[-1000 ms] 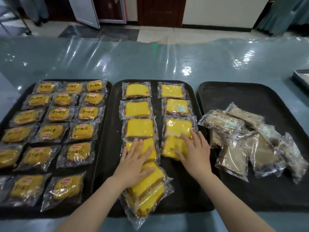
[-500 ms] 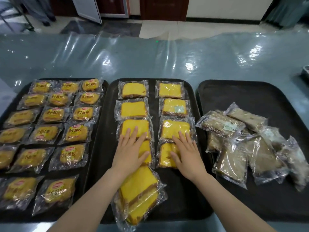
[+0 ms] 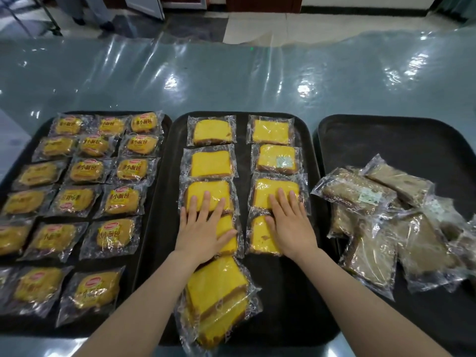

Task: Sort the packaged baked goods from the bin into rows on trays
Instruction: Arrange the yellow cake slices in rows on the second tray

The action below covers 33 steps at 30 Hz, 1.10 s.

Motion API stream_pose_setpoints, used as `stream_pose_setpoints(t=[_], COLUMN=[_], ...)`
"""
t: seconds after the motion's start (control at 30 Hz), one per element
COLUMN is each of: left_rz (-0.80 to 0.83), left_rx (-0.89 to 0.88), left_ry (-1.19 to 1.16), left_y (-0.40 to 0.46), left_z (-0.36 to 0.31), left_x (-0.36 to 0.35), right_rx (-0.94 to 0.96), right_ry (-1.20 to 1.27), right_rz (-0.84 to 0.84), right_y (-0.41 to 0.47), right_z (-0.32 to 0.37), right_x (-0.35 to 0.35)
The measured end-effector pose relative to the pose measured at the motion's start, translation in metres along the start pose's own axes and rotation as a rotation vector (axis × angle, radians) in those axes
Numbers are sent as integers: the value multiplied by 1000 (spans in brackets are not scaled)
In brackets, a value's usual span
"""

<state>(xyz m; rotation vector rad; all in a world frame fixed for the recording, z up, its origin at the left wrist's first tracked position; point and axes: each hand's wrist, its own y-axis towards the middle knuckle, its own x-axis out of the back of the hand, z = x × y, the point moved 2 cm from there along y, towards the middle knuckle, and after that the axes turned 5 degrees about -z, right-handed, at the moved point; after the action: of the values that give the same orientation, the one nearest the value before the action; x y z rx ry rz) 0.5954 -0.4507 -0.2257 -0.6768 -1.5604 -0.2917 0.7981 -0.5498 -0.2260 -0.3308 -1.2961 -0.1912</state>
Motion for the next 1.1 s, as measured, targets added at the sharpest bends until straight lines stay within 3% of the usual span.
stream_pose_setpoints(t=[0.1, 0.2, 0.33, 0.5, 0.63, 0.77, 0.9, 1.1], left_rz=[5, -128, -180, -238, -208, -169, -25, 48], left_rx=[-21, -68, -50, 102, 179, 187, 169, 155], left_ry=[-53, -88, -356, -631, -694, -759, -784, -713], left_y=[-3, -21, -67, -126, -150, -163, -168, -159], left_z=[1, 3, 14, 33, 41, 44, 46, 43], left_x=[7, 19, 28, 31, 21, 5, -10, -10], right_rx=[-8, 13, 76, -85, -234, -394, -538, -656], right_ry=[23, 75, 257, 547, 768, 953, 1130, 1100], right_rz=[1, -85, -263, 42, 157, 55, 60, -148], right_y=[0, -12, -46, -81, -96, -105, -118, -147], right_z=[1, 5, 22, 57, 75, 68, 48, 6], right_x=[4, 15, 30, 20, 8, 6, -1, -2])
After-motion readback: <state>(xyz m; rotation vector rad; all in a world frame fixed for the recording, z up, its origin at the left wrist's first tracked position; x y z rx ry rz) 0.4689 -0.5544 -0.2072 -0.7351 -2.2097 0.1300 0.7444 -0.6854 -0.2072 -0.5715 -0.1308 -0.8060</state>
